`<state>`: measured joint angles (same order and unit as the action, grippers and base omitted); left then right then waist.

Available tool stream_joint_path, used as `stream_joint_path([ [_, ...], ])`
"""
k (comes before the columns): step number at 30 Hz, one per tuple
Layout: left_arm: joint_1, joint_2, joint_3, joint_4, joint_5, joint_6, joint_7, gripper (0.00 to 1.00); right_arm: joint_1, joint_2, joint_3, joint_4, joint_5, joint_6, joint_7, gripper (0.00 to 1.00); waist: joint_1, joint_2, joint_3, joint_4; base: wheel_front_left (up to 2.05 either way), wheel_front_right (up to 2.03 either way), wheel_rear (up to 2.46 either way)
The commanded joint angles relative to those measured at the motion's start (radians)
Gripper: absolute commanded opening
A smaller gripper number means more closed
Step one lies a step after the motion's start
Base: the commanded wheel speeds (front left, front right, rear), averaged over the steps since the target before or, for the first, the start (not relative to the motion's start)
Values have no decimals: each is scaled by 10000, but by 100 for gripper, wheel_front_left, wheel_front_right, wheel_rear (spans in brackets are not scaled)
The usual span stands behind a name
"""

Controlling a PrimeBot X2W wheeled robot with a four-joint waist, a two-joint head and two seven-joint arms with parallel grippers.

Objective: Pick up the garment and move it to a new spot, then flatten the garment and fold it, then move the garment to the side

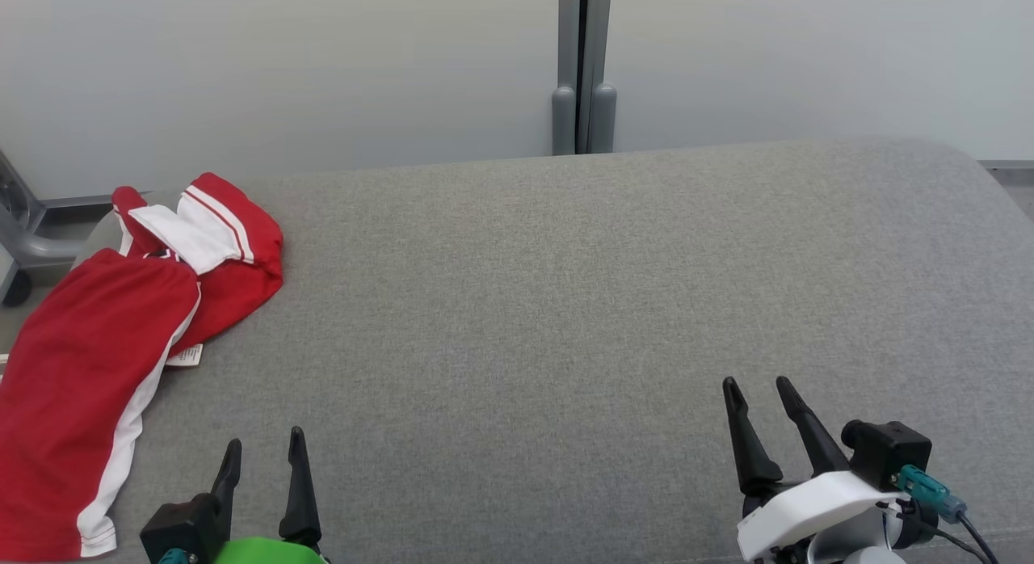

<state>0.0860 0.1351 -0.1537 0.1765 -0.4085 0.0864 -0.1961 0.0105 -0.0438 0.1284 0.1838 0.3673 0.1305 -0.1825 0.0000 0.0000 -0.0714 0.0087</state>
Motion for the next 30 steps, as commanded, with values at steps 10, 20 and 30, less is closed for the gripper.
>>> stream_joint_path([
  [10,199,5,16,-152,781,42,42,100,-293,-64,181,265,-1072,3,-311,100,0,0,-102,-48,0,0,0],
  [20,428,8,38,-278,1349,156,-63,100,-461,-74,379,593,-1864,3,-539,100,0,0,-197,-41,0,0,0],
  [30,590,13,-26,-306,1757,169,-52,100,-584,-79,523,880,-2474,4,-703,100,0,0,-294,-44,0,0,0],
])
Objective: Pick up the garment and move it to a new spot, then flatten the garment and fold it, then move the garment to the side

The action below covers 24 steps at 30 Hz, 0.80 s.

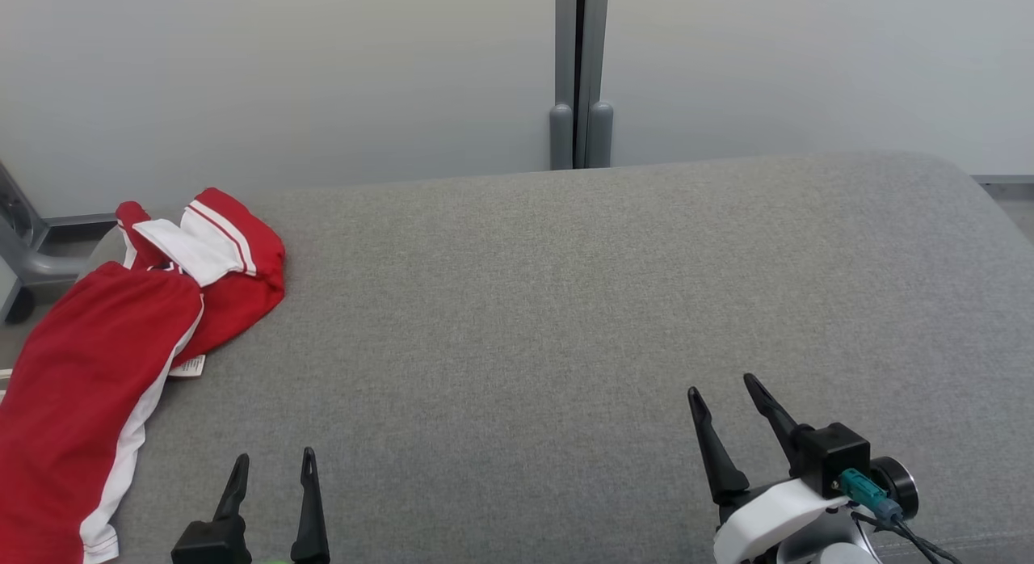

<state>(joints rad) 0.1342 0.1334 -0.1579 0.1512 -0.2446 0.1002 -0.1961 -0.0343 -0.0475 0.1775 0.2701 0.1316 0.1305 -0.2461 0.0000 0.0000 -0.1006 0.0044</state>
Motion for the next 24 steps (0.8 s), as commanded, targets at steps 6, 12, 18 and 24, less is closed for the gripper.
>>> stream_joint_path([
  [6,246,56,-24,-90,404,71,-66,100,-170,-47,130,203,-505,2,-168,100,0,0,-99,-17,0,0,0],
  [12,305,34,-70,-98,319,84,-25,100,-79,-47,129,305,-479,2,-199,100,0,0,-173,-30,0,0,0],
  [18,289,25,-125,-66,225,53,9,100,-15,-46,65,369,-347,2,-201,100,0,0,-222,-31,0,0,0],
  [24,281,76,-186,-63,200,56,20,100,22,-46,97,396,-347,2,-199,100,0,0,-265,-28,0,0,0],
])
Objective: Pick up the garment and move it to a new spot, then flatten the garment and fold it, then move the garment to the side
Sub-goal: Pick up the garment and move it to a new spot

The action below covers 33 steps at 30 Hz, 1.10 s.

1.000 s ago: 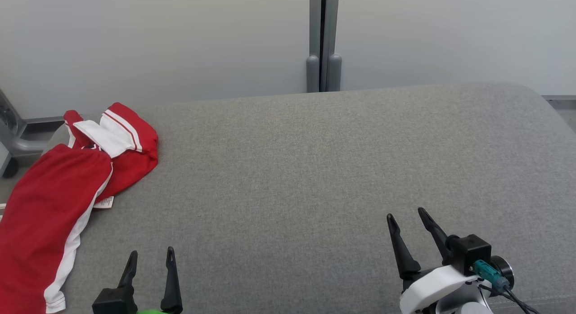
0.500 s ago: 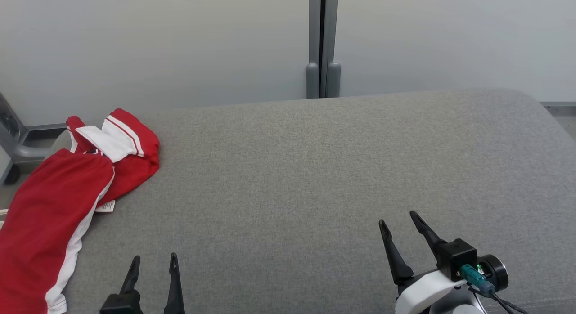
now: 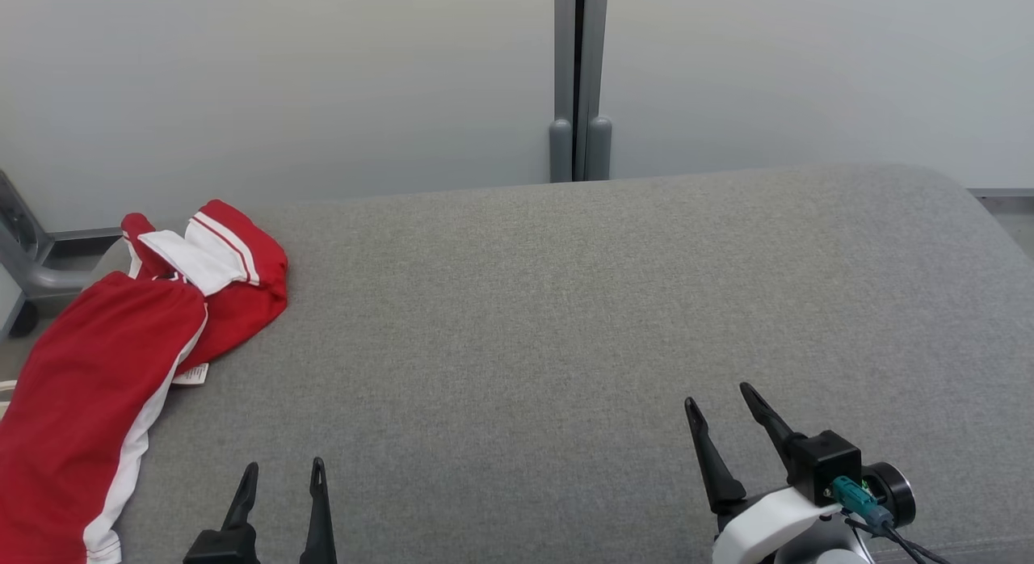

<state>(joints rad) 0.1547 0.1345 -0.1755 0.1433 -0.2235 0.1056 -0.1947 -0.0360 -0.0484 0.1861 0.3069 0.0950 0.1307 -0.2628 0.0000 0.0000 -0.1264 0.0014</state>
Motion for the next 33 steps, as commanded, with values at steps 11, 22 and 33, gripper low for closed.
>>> stream_joint_path([
  [11,28,147,-62,13,-64,93,40,100,60,-36,32,31,-10,1,-32,100,0,0,-8,46,0,0,0],
  [22,-141,257,-71,-44,-95,168,56,100,124,-35,-60,-63,36,1,-32,100,0,0,9,453,0,0,0],
  [33,-478,639,102,-249,7,290,116,100,112,-35,-89,-210,282,1,-32,100,0,0,230,2518,0,0,0],
])
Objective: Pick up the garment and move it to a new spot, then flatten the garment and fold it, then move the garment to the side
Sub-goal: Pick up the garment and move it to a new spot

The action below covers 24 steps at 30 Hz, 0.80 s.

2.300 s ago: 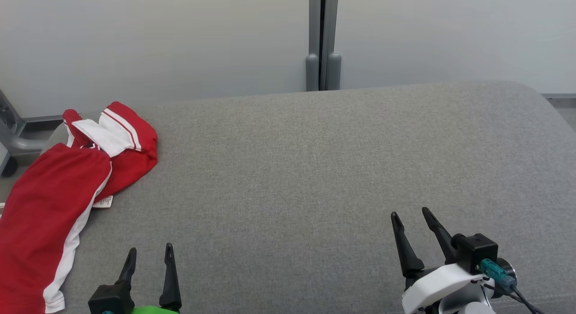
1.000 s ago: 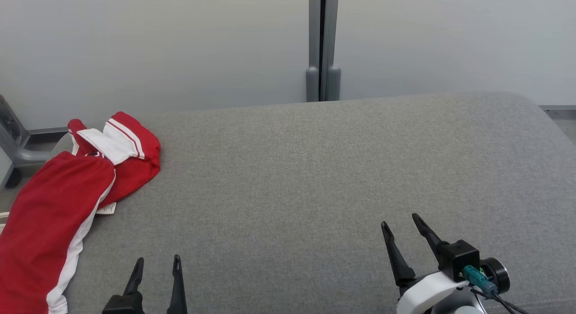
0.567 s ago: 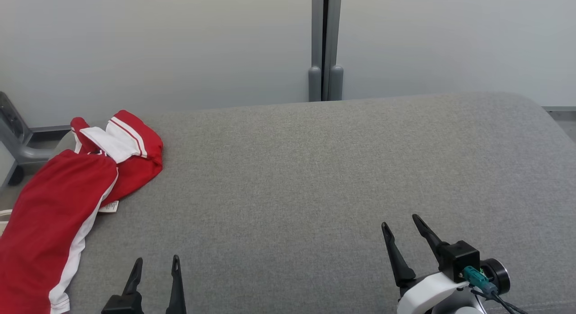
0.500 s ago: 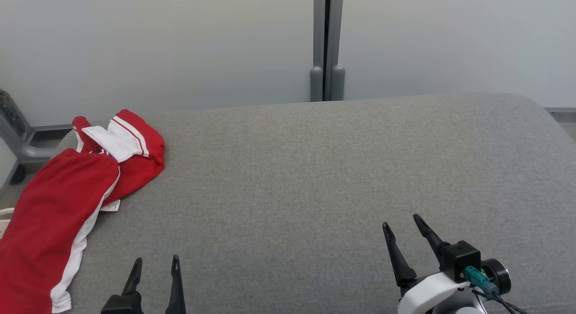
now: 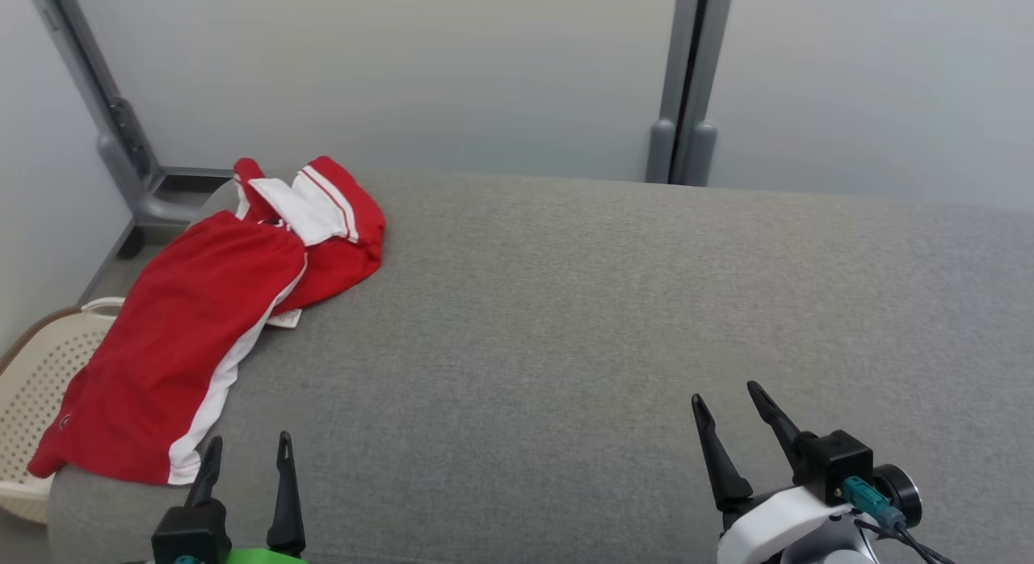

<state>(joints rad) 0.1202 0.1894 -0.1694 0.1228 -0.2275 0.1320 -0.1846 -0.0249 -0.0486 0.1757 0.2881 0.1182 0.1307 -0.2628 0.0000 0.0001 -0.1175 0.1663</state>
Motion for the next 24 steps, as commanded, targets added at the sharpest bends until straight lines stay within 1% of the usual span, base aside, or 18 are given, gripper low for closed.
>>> stream_joint_path([
  [1,-188,133,16,-61,77,12,50,100,-5,-31,-40,-47,57,1,-32,100,0,-1,172,1119,0,0,0],
  [6,-376,345,29,-168,117,-36,169,100,-86,-31,-71,-94,174,1,-32,100,0,-1,309,2223,0,0,0],
  [10,-490,429,14,-277,102,-53,246,100,-221,-34,-57,-118,241,1,-32,100,0,-1,411,2890,0,0,0],
  [14,-463,387,145,-390,-48,91,143,100,-447,-39,118,-74,196,1,-32,100,0,-1,625,3088,0,0,0],
  [19,-394,325,162,-425,-122,169,47,100,-637,-39,211,20,188,1,-32,100,0,-1,726,3163,0,0,0],
  [21,-407,310,146,-414,-166,175,44,100,-662,-37,229,41,185,1,-32,100,0,-1,732,3169,0,0,0],
  [24,-566,358,58,-379,-170,63,163,100,-632,-39,201,71,182,1,-32,100,0,-1,714,3155,0,0,0],
])
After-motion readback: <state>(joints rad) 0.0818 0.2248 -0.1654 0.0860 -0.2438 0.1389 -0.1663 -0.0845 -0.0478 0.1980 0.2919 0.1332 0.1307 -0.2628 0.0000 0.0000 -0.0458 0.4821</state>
